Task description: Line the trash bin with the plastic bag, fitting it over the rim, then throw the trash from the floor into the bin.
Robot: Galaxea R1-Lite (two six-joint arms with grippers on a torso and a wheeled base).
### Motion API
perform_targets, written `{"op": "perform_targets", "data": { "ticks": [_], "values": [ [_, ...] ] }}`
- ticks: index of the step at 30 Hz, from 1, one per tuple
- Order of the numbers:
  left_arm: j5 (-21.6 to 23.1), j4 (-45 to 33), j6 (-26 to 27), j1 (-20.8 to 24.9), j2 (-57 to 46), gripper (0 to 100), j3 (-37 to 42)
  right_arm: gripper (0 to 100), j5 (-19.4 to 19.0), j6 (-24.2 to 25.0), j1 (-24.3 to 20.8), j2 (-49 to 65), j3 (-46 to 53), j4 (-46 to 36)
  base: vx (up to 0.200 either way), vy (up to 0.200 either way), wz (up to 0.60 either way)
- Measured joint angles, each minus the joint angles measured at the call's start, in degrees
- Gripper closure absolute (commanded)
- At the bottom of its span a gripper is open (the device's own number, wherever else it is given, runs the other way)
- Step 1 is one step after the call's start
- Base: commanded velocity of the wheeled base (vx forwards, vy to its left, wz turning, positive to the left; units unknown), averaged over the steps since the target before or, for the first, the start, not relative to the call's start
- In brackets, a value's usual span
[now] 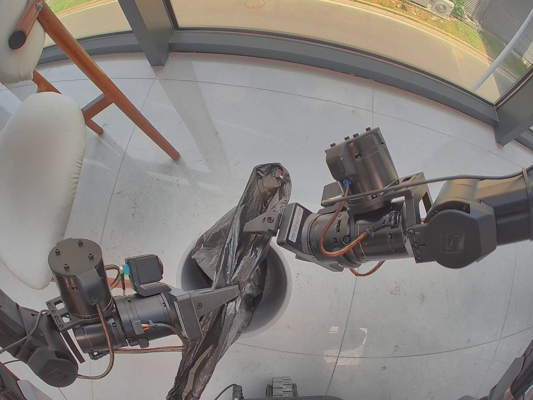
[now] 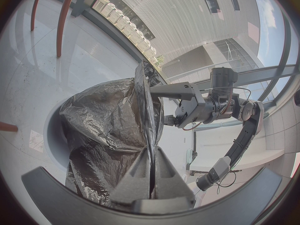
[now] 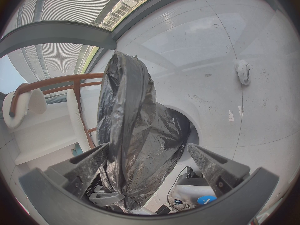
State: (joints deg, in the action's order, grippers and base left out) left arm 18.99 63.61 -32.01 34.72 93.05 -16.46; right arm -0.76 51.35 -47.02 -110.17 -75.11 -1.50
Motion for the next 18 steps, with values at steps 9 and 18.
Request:
{"op": "perform_targets", "data": {
  "ticks": [9, 18],
  "values": [
    [0.02, 0.09, 0.05, 0.00, 0.00, 100, 0.34, 100, 0.07, 0.02, -0.83, -0.98, -1.07, 0.05, 0.000, 0.000, 0.00],
    [0.09, 0.18, 0.79, 0.00, -0.02, 100, 0.50, 100, 0.85, 0.07, -2.10, -1.61, -1.35, 0.16, 0.000, 0.000, 0.00]
  ]
}}
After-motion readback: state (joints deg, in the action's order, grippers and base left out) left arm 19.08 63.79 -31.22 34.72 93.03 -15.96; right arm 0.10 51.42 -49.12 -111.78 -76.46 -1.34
